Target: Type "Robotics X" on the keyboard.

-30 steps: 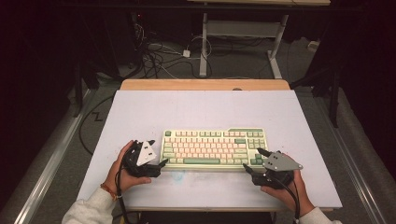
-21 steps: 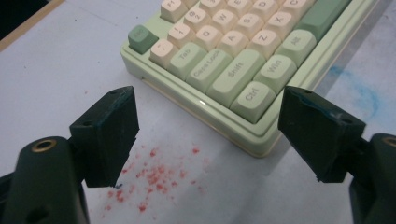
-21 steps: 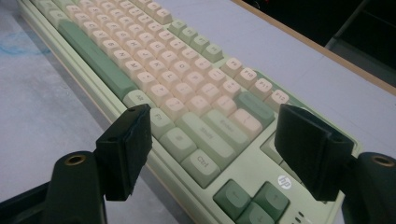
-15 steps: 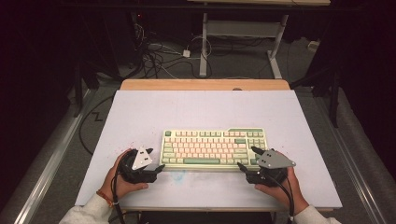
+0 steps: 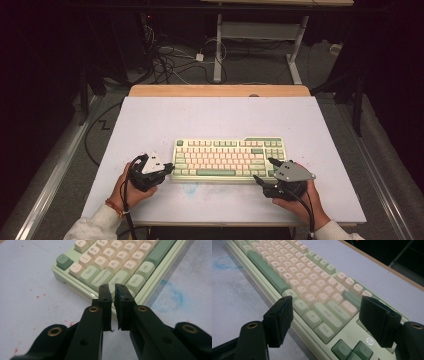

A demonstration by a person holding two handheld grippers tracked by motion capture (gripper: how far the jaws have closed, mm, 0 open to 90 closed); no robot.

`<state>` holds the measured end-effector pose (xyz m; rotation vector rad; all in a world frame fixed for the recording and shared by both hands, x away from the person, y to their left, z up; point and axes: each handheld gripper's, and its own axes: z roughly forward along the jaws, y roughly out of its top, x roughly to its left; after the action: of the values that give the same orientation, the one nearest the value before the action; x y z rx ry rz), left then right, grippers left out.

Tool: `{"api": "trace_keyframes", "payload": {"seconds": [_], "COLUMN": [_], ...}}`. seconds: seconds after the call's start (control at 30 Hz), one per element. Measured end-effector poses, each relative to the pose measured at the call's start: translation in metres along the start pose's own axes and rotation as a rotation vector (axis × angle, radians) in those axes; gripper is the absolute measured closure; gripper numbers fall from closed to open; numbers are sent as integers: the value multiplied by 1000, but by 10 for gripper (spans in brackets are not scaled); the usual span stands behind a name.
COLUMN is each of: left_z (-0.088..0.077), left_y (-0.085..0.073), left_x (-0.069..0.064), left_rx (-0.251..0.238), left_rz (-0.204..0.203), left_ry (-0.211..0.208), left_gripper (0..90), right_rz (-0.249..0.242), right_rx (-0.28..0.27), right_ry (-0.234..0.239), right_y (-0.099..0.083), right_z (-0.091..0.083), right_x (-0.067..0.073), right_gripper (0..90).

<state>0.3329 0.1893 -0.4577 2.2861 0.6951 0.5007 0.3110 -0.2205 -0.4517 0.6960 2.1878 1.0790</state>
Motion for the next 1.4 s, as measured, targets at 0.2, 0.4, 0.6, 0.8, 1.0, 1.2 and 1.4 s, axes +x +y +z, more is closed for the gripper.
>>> {"api": "trace_keyframes", "payload": {"seconds": [0.2, 0.4, 0.6, 0.8, 1.0, 1.2, 1.4], "left_z": [5, 15, 28, 42, 51, 58, 57], "left_y": [16, 30, 42, 52, 60, 63, 63], "left_x": [0, -4, -4, -5, -4, -3, -1], "left_rx": [-6, 5, 23, 47, 69, 85, 82], "left_rz": [14, 37, 41, 51, 62, 71, 62], "left_ry": [-19, -44, -61, -80, -82, -84, -77], "left_gripper": [878, 878, 878, 878, 877, 876, 875], "right_rz": [-4, -9, -10, -11, -10, -14, -21], "right_rx": [6, 9, 14, 19, 23, 25, 31], "right_ry": [1, 3, 5, 6, 8, 10, 14], "right_y": [-1, -1, -1, -2, -3, -3, -3], "right_z": [0, 1, 2, 2, 2, 2, 3], "right_x": [1, 1, 2, 2, 2, 2, 3], "right_gripper": [277, 277, 277, 277, 277, 278, 278]}}
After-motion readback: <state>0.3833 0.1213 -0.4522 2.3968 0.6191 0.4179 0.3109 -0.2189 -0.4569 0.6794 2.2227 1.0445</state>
